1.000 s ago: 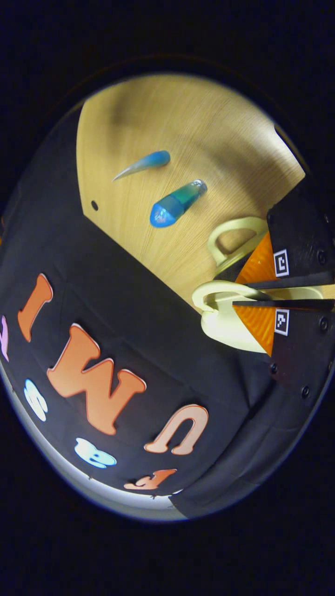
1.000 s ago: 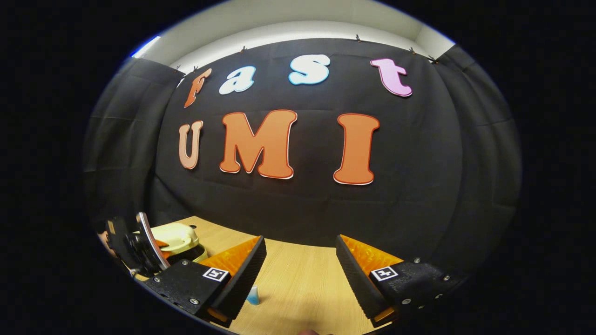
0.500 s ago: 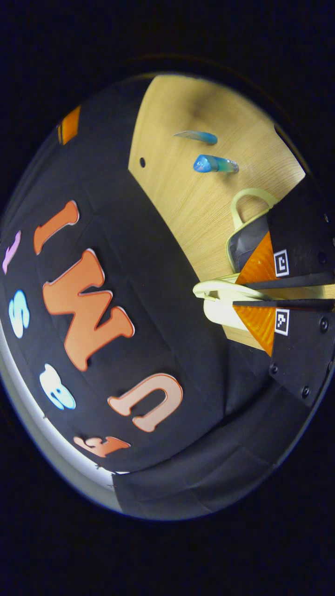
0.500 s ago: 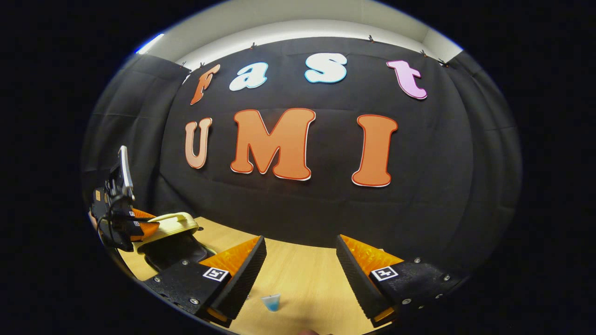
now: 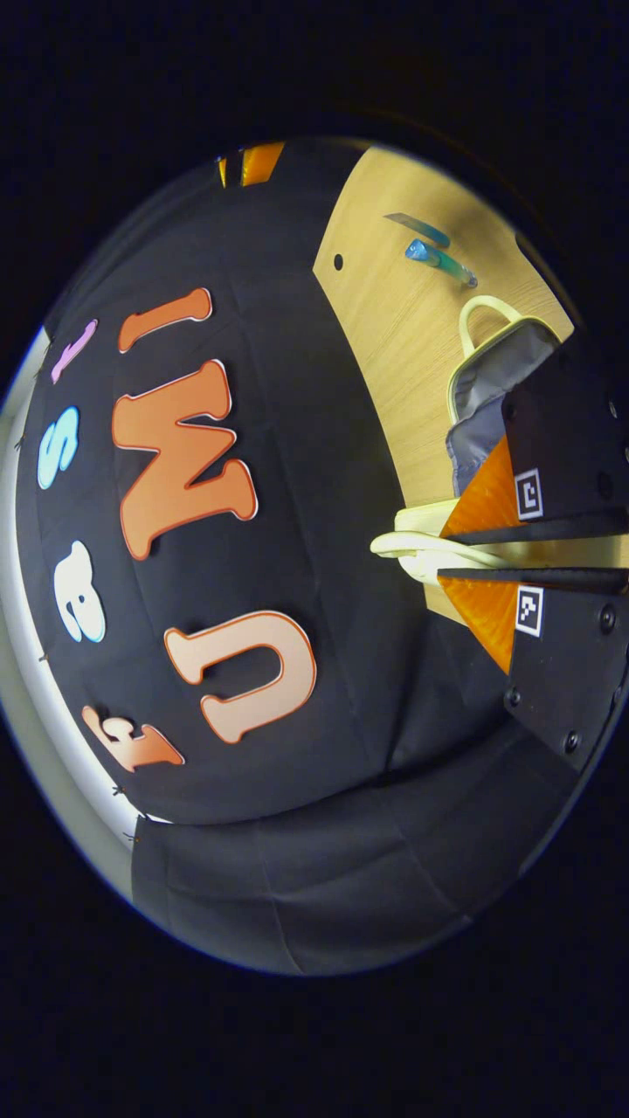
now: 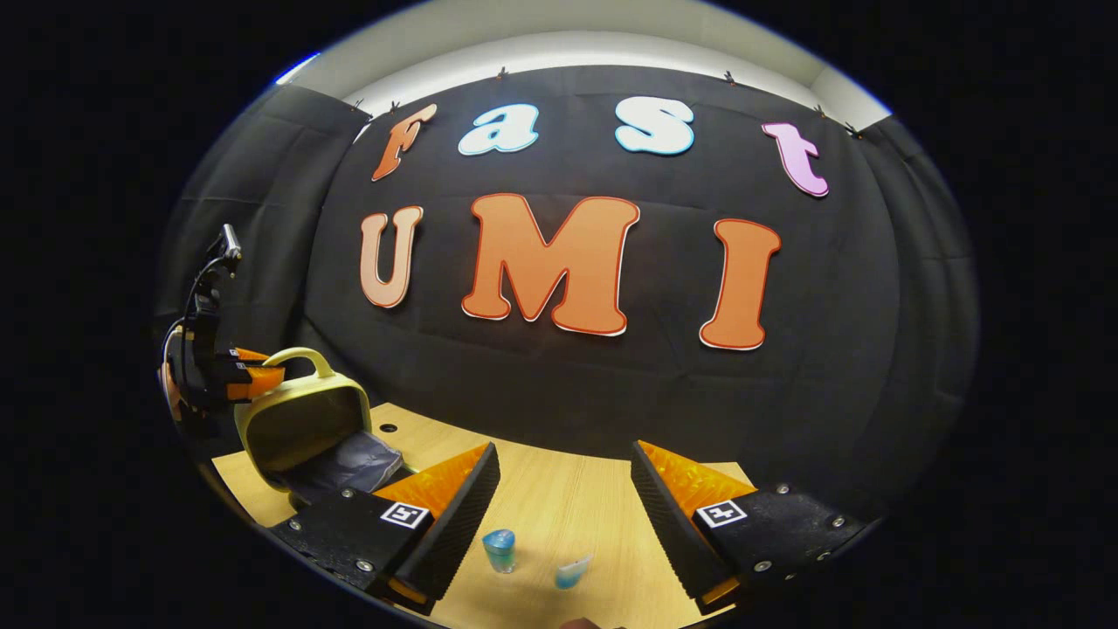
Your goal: First open the suitcase, pack the skin care products into it, and then close the suitcase.
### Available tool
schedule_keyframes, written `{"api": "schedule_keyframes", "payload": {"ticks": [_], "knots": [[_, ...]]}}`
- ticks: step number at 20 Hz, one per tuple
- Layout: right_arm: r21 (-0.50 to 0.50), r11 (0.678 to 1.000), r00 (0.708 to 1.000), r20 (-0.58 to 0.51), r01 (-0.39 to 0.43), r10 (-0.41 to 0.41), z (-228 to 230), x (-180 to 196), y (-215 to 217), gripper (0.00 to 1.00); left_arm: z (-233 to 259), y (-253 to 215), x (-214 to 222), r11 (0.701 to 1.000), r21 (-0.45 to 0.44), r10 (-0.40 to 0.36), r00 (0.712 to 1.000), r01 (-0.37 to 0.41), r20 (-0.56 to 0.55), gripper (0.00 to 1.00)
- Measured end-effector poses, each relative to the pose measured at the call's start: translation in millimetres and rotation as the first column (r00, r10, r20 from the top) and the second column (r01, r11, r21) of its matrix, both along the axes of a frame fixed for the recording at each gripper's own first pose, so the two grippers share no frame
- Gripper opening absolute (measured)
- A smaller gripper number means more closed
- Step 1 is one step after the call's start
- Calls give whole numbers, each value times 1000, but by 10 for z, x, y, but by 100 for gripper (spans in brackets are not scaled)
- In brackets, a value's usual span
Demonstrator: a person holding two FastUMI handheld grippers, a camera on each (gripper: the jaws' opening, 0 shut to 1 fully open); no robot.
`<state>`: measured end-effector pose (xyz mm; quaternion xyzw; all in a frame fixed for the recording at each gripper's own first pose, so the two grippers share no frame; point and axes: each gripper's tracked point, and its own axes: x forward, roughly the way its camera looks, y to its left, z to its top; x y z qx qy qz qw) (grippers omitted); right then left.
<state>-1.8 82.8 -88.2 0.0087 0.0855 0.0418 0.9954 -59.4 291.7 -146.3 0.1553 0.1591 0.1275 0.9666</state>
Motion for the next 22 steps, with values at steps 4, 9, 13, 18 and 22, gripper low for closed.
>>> {"api": "schedule_keyframes", "payload": {"ticks": [4, 9, 13, 18, 22], "knots": [[-8, 1000, 1000, -15, 27, -27, -3, 7, 187, 95, -13, 502, -27, 1000, -19, 25, 1000, -25, 11, 14], [-14, 999, 998, -35, 51, -51, 0, 17, 399, 95, -152, 1173, -74, 997, -30, 72, 997, -71, 0, 16], [-20, 998, 997, -53, 59, -60, -24, 34, 565, 95, -462, 1765, -171, 989, -63, 132, 991, -135, -36, 14], [-47, 997, 994, -84, 60, -64, -84, 21, 682, 95, -959, 2416, -303, 963, -170, 195, 976, -209, -96, 16], [-60, 997, 993, -103, 52, -58, -100, 32, 771, 95, -1713, 2766, -460, 885, -306, 290, 930, -350, -226, 5]]}}
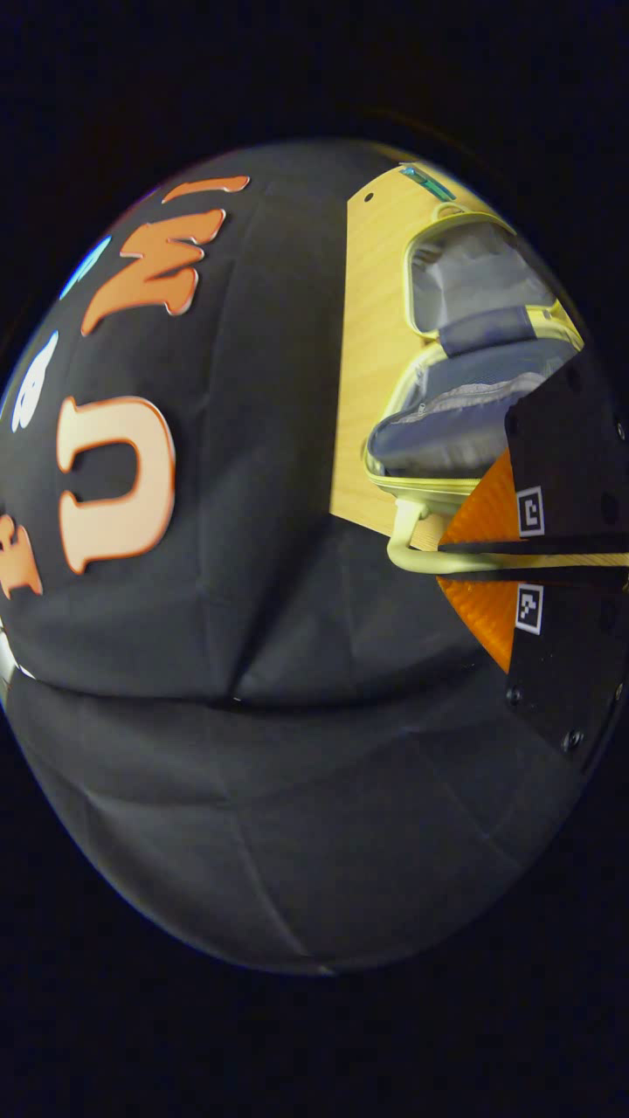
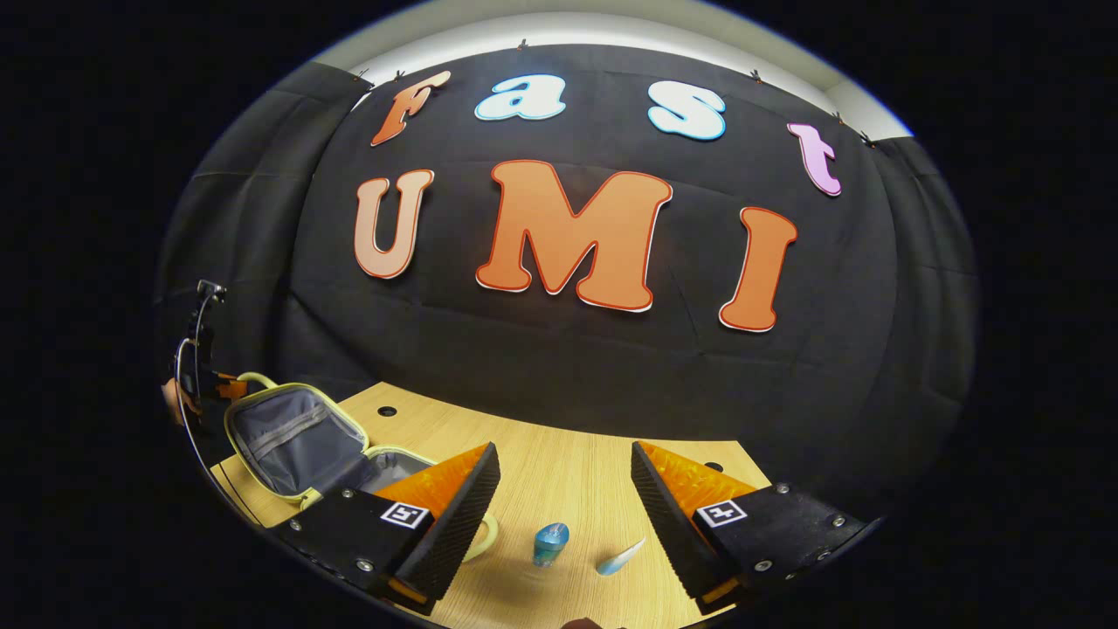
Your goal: First open the suitcase, pack the skin care products into it, and then close the suitcase.
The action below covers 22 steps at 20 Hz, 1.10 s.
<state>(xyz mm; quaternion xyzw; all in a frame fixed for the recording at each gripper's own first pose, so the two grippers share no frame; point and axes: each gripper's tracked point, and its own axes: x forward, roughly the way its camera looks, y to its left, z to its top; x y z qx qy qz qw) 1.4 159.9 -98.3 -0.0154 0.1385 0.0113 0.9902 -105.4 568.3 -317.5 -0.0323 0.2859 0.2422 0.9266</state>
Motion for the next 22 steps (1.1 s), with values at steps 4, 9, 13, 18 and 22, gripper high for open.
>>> {"api": "schedule_keyframes", "payload": {"ticks": [4, 9, 13, 18, 22], "knots": [[-19, 1000, 1000, -11, -13, 13, -6, 17, 64, 95, -608, 92, 2, 990, -110, 75, 994, -84, -85, 5], [-26, 999, 998, -49, -35, 33, -140, -2, 77, 95, -782, 122, -62, 984, -109, 128, 982, -144, -142, 12], [7, 999, 999, -24, -45, 45, -123, -16, 41, 95, -308, 60, 38, 993, 10, 115, 990, -115, -84, 22], [-20, 999, 999, 10, -35, 35, -130, -31, -160, 96, 634, -588, 317, 985, 170, -42, 998, 32, 55, 42], [-39, 999, 999, 28, -33, 34, -141, -64, -370, 95, 1141, -1322, 552, 971, 212, -141, 979, 108, 148, 80]]}}
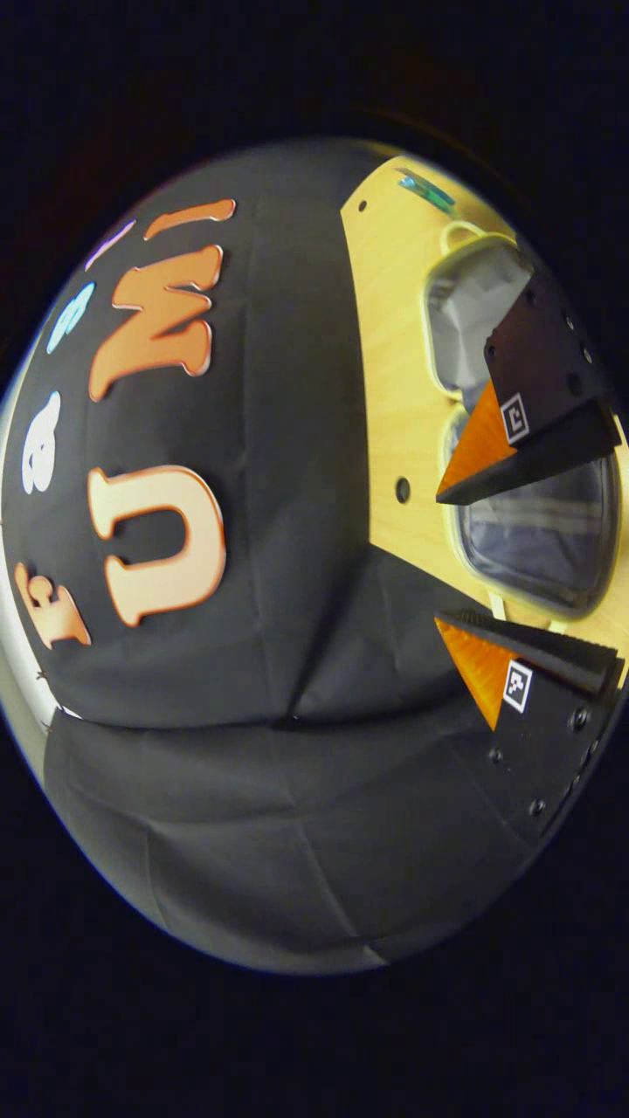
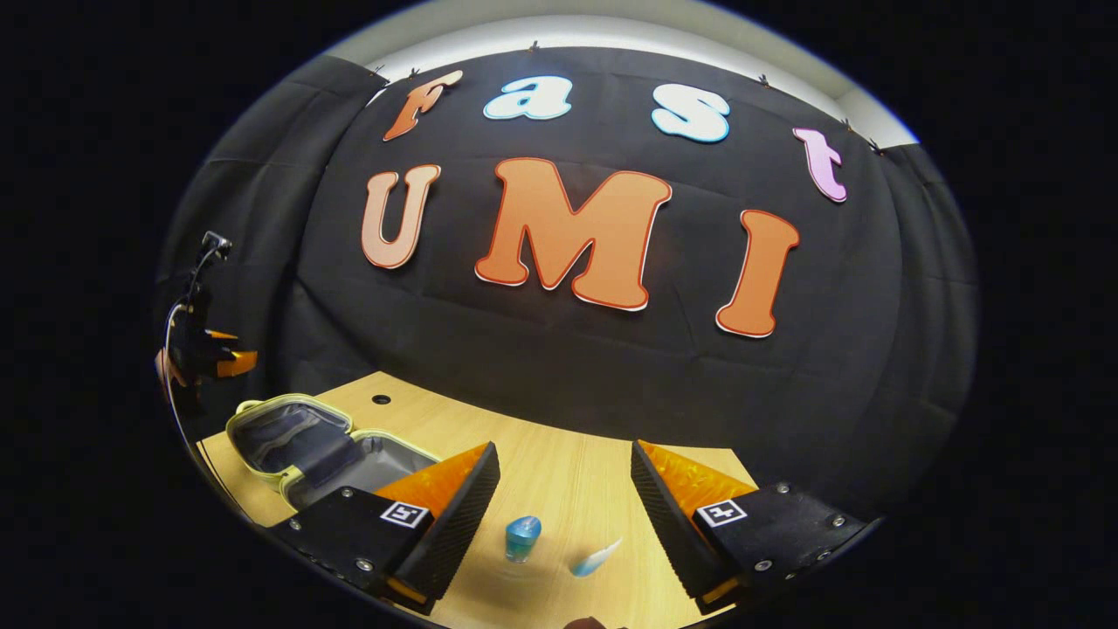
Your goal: First open the suitcase, pack the skin care products into it, and then close the suitcase.
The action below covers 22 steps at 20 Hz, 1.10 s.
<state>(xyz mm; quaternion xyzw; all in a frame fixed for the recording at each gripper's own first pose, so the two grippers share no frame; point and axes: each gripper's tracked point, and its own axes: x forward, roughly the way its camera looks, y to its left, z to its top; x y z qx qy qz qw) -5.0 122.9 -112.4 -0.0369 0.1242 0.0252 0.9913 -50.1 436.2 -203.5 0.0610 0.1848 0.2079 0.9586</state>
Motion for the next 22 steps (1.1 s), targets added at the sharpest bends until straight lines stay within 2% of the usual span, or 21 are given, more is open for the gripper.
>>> {"api": "schedule_keyframes", "payload": {"ticks": [2, 3, 9, 12, 14, 18, 22], "knots": [[7, 1000, 1000, 4, -2, 2, -21, -23, -97, 96, 160, -279, 67, 999, 16, -36, 999, 36, 35, 90], [12, 1000, 1000, 2, -6, 6, -46, -38, -144, 96, 241, -417, 97, 999, 15, -50, 997, 49, 52, 100], [29, 1000, 1000, 0, -13, 13, -198, -125, -429, 96, 554, -1504, 264, 991, 31, -136, 985, 133, 110, 100], [56, 998, 999, -36, -33, 35, -385, -168, -520, 96, 566, -2177, 267, 983, -13, -177, 975, 181, 132, 98], [71, 997, 998, -51, -40, 44, -476, -199, -576, 96, 556, -2589, 292, 975, 2, -219, 967, 221, 129, 99], [78, 995, 995, -75, -66, 72, -682, -236, -648, 96, 352, -3293, 394, 945, 37, -326, 941, 324, 88, 98], [60, 992, 986, -111, -115, 121, -979, -260, -692, 96, -36, -3899, 446, 921, -28, -385, 920, 388, 72, 98]]}}
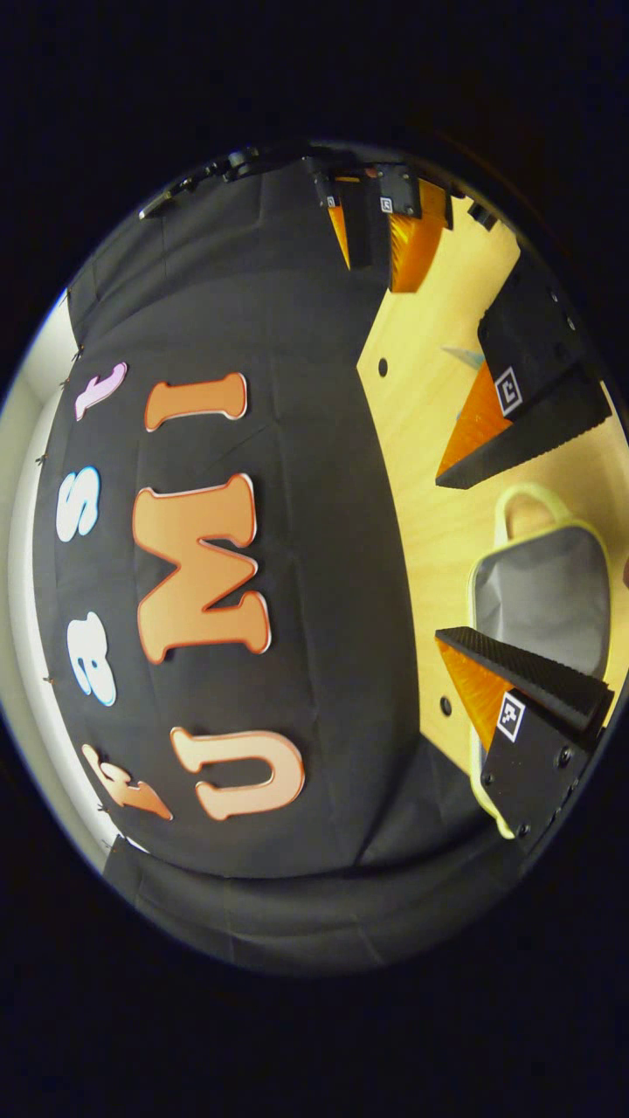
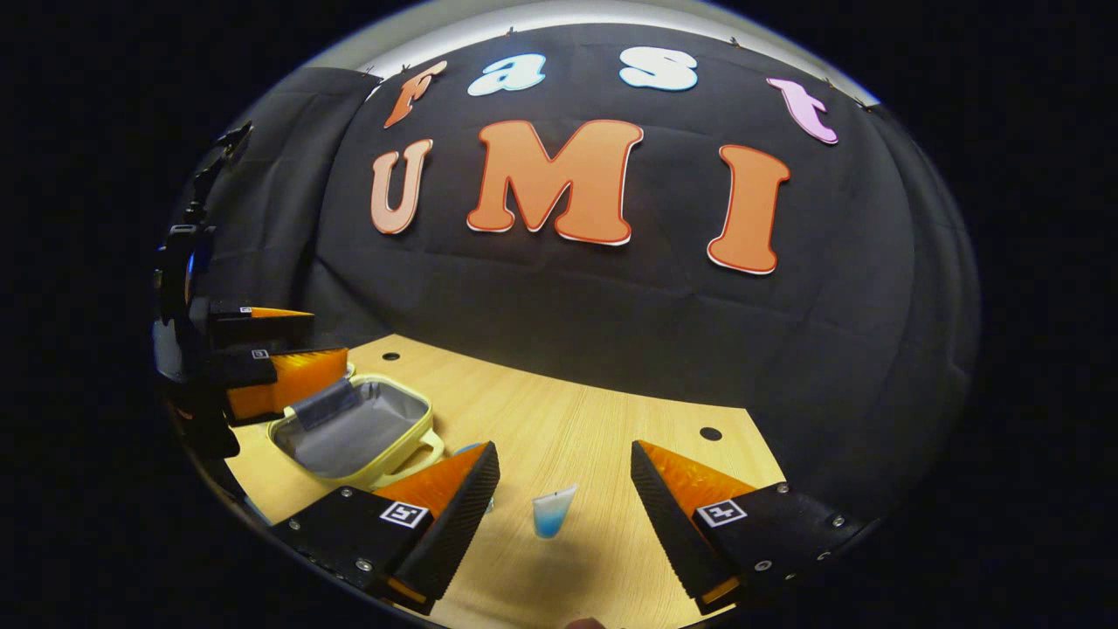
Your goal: First open the suitcase, pack the skin care products into it, and then close the suitcase.
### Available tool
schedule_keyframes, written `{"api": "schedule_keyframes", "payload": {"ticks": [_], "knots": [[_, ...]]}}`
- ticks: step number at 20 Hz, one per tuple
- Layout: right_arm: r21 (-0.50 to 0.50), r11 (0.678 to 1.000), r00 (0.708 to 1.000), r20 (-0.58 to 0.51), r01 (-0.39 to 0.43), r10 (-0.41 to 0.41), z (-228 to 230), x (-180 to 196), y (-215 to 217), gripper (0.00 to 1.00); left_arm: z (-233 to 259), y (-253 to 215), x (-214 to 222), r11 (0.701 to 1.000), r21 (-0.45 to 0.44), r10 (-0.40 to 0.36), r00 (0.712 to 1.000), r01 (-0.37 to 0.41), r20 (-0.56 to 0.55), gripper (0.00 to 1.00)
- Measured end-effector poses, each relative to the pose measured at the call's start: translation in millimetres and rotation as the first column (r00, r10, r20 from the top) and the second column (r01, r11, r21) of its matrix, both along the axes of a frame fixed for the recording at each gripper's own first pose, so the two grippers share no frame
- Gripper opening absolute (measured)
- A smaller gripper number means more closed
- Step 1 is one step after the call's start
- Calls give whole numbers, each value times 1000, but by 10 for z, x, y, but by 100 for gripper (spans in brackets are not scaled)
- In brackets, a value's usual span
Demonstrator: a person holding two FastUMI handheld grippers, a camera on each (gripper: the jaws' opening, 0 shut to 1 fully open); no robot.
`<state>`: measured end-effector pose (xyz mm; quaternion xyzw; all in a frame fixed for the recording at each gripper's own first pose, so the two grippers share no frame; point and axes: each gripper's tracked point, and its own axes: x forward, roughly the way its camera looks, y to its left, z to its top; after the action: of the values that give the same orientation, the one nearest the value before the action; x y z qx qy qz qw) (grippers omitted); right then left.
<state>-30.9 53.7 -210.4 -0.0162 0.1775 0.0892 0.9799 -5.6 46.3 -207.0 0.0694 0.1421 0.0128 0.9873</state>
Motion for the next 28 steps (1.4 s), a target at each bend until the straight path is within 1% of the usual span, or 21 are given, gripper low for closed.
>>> {"api": "schedule_keyframes", "payload": {"ticks": [3, 4, 7, 8, 14, 19, 21, 22, 23, 24, 25, 26, 28], "knots": [[-13, 999, 999, -21, -48, 48, -330, 22, -12, 96, -326, -276, 30, 1000, -27, -5, 1000, 5, 0, 99], [-3, 998, 998, -24, -64, 64, -432, 31, 4, 96, -432, -356, 69, 1000, -31, -5, 1000, 5, 4, 99], [17, 997, 996, -34, -79, 80, -737, 140, 43, 96, -827, -522, 116, 1000, -28, -3, 1000, 2, -9, 99], [24, 996, 995, -47, -90, 92, -848, 164, 74, 96, -970, -596, 145, 999, -40, -7, 1000, 7, -18, 99], [10, 994, 992, -55, -111, 112, -1266, 295, 109, 96, -1627, -869, 324, 997, -59, -48, 995, 43, -91, 99], [2, 994, 989, -99, -107, 107, -1528, 279, 48, 96, -2038, -1072, 486, 992, -101, -89, 981, 72, -173, 98], [6, 994, 987, -119, -109, 109, -1619, 260, 29, 97, -2136, -1140, 565, 990, -110, -113, 975, 93, -190, 92], [3, 994, 986, -127, -111, 111, -1658, 262, 38, 97, -2158, -1156, 609, 990, -103, -119, 974, 100, -190, 92], [2, 993, 985, -132, -115, 114, -1692, 273, 35, 96, -2182, -1156, 630, 990, -89, -121, 973, 105, -195, 87], [3, 993, 984, -137, -118, 118, -1727, 278, 45, 97, -2195, -1166, 690, 989, -98, -130, 973, 113, -190, 82], [8, 992, 982, -142, -123, 123, -1756, 290, 59, 96, -2182, -1195, 712, 987, -109, -139, 973, 121, -184, 73], [17, 992, 980, -150, -128, 129, -1781, 297, 84, 96, -2209, -1181, 750, 988, -103, -135, 972, 117, -194, 70], [32, 990, 977, -156, -140, 144, -1837, 311, 127, 96, -2200, -1197, 780, 988, -94, -139, 971, 122, -195, 49]]}}
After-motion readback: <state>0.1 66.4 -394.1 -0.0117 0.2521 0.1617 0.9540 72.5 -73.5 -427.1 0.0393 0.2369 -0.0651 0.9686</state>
